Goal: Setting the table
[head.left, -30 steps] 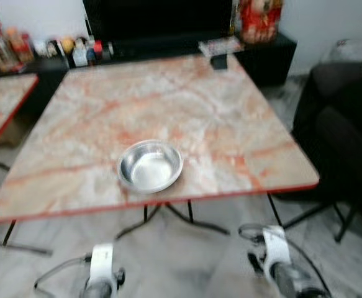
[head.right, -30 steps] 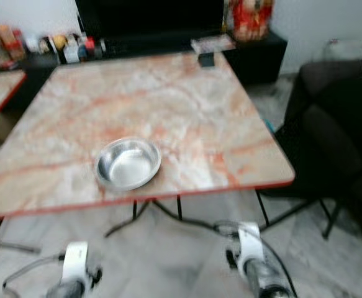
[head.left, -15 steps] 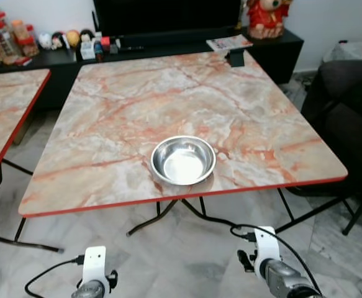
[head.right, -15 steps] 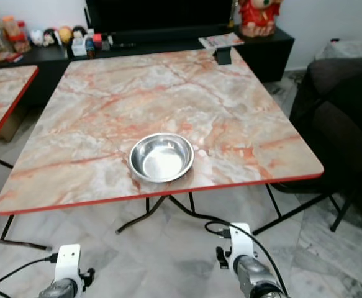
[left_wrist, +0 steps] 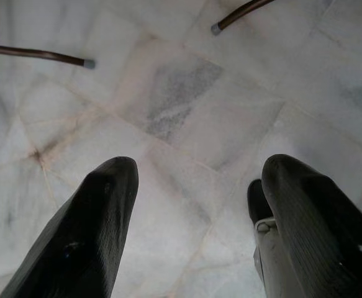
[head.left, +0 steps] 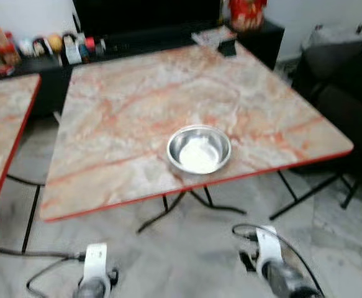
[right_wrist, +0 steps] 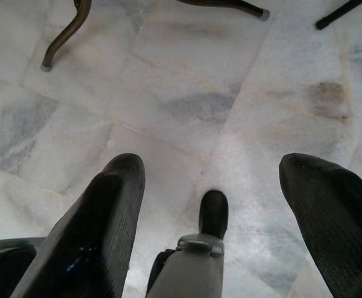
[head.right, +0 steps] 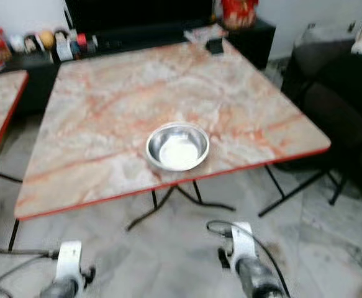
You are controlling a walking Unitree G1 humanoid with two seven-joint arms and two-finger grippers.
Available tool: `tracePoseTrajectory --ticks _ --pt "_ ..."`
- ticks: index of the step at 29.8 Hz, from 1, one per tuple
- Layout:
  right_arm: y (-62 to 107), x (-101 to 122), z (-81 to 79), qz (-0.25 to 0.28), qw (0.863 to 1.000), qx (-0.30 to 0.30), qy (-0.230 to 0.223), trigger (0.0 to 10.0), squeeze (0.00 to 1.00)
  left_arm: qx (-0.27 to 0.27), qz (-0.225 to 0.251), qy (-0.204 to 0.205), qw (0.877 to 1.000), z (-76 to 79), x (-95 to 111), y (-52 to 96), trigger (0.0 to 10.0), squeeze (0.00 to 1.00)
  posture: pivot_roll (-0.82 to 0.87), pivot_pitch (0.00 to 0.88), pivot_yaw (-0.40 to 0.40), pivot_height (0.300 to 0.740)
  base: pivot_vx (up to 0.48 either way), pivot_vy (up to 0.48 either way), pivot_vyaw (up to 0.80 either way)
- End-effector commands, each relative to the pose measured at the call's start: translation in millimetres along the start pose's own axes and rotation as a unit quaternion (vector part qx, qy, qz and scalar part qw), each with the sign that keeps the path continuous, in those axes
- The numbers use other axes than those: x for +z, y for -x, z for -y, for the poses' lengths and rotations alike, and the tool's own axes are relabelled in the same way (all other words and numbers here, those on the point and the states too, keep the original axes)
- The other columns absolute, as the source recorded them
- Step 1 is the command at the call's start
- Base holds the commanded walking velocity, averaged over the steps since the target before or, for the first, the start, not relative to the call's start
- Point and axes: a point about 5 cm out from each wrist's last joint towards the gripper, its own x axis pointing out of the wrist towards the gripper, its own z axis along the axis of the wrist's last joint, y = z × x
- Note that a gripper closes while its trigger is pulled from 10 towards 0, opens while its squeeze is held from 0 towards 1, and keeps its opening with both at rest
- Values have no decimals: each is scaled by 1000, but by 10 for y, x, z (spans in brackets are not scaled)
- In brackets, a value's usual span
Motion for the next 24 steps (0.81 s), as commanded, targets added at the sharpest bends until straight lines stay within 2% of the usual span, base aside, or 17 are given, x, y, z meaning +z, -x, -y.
tracePoseTrajectory --ticks 1,3,14,19,21,24 --pt "-3 24 -18 7 1000 3 -6 10000 0 4 -9 -9 1000 -15 -50 7 10000 0 -62 42 88 740 0 0 0" --pt "-3 24 -18 7 1000 3 -6 10000 0 4 -9 -10 1000 -15 -50 7 10000 0 -62 42 88 740 0 0 0" --pt "-4 17 -24 5 1000 4 -9 10000 0 4 -11 -12 1000 -23 -55 7 10000 0 -61 44 89 740 0 472 0" --pt "-3 16 -23 2 1000 6 0 10000 0 5 -11 -13 1000 -23 -54 7 10000 0 -61 44 89 740 0 480 -601" --pt "-3 26 -22 4 1000 5 8 10000 0 5 -11 -13 1000 -25 -53 7 10000 0 -59 42 89 740 0 480 0" --pt "-5 26 -29 9 1000 4 -7 10000 0 5 -11 -14 1000 -29 -49 6 10000 0 -58 42 90 740 0 480 0"
